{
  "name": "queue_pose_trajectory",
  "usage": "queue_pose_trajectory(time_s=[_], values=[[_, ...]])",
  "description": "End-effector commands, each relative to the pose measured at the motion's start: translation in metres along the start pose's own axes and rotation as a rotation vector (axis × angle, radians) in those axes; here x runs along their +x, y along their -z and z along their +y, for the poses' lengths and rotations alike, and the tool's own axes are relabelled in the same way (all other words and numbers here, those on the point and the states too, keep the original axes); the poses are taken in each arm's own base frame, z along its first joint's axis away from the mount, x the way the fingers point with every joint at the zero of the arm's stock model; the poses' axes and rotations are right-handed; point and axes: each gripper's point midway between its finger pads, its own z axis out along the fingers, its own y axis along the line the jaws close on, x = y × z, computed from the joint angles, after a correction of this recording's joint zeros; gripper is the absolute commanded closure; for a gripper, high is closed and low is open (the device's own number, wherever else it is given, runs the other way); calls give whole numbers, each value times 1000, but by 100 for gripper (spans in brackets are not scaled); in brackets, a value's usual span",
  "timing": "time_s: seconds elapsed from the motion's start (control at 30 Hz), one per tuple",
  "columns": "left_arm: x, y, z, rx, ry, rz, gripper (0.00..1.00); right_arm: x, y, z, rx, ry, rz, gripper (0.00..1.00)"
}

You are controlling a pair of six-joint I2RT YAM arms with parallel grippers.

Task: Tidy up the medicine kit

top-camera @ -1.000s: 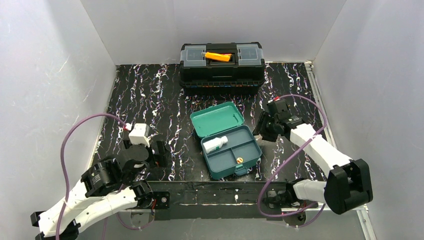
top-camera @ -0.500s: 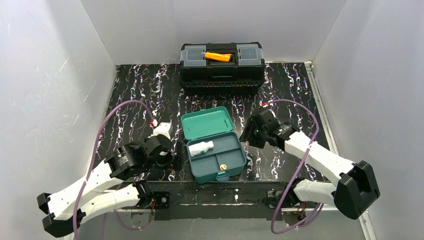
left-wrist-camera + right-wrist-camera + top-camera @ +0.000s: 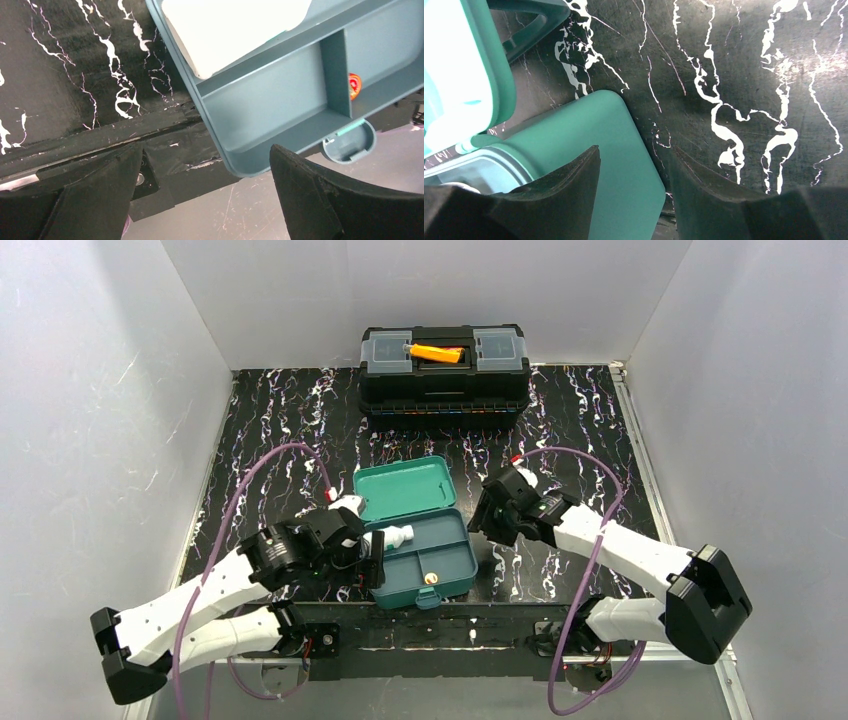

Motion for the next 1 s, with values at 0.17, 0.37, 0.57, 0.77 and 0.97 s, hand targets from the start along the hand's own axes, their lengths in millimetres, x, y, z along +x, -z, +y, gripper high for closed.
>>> queue_pose_trajectory(time_s=[0.17, 0.37, 0.57, 0.77, 0.97], values=[[9, -19, 20, -113, 39, 22, 6, 7, -4, 11, -14, -9, -24, 40], [7, -21, 26, -141, 44, 10, 31, 15, -7, 8, -2, 1, -15, 40], [6, -23, 30, -167, 32, 13, 59, 21, -8, 7, 4, 10, -12, 41], [0, -26, 36, -193, 15, 8, 77, 25, -3, 10, -8, 25, -23, 41], [-8, -31, 28, -165, -52, 17, 98, 27, 5, 6, -5, 36, -40, 41]])
